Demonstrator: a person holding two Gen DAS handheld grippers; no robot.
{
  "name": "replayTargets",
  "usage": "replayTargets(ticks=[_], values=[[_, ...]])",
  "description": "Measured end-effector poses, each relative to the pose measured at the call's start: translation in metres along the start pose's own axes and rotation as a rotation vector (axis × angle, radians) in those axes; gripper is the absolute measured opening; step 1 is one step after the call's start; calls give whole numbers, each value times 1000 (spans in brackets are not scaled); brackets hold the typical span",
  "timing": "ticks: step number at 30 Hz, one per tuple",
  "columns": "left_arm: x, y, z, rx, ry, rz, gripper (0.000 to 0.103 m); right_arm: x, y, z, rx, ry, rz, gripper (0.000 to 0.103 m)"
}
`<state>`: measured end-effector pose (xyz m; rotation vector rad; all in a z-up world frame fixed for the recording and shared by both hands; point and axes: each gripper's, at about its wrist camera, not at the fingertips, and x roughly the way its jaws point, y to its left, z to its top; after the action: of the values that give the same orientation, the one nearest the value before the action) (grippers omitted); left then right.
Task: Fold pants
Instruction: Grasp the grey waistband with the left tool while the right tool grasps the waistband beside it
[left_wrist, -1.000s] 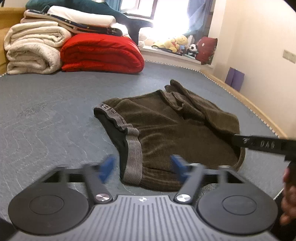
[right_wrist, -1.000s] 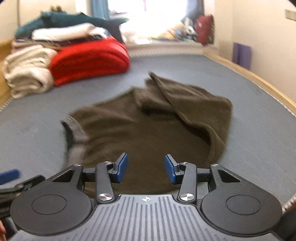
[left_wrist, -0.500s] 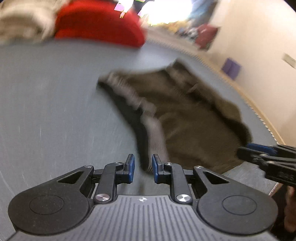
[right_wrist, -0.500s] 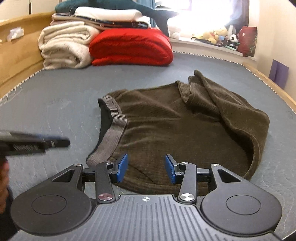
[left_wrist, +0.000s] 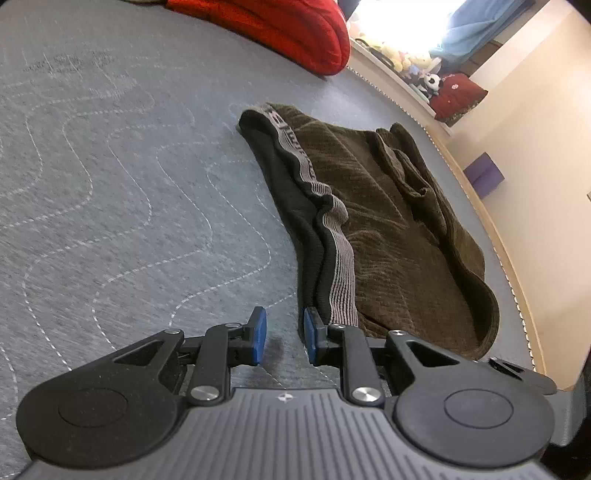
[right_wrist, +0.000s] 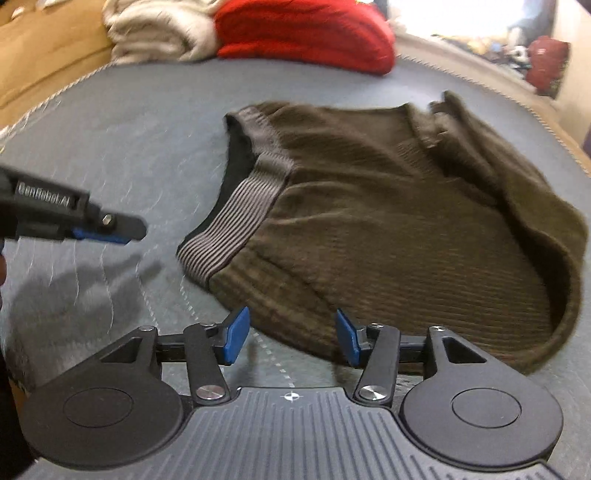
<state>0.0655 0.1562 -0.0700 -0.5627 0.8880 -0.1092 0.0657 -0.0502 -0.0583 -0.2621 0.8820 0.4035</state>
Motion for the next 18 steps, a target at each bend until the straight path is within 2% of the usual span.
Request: replayTargets(ticks=[2,3,5,7,11,14,16,18], values=[[3,3,1,-21,10,-35,26,9,7,1,-55,25,-4,64],[5,4,3,-35,11,-58,29,13,12,0,-95,31,-13,64],[8,6,9,-62,3,-90,45,19,19,0,-156,38,-28,64],[16,5,15,-79,2,-118,52,26,25,0,-207,53,-32,64],[52,7,31,-139,59,-176,54,33,28,3,-247,66,-27,64],[86,4,42,-162,112,-189,53,35,26,8,-242,72,-12,62],[104,1,50,-166,118,-212,56,36,24,10,-230,74,6,61],[118,-3,60,-169,115,-218,56,36,21,9,-220,68,29,53]])
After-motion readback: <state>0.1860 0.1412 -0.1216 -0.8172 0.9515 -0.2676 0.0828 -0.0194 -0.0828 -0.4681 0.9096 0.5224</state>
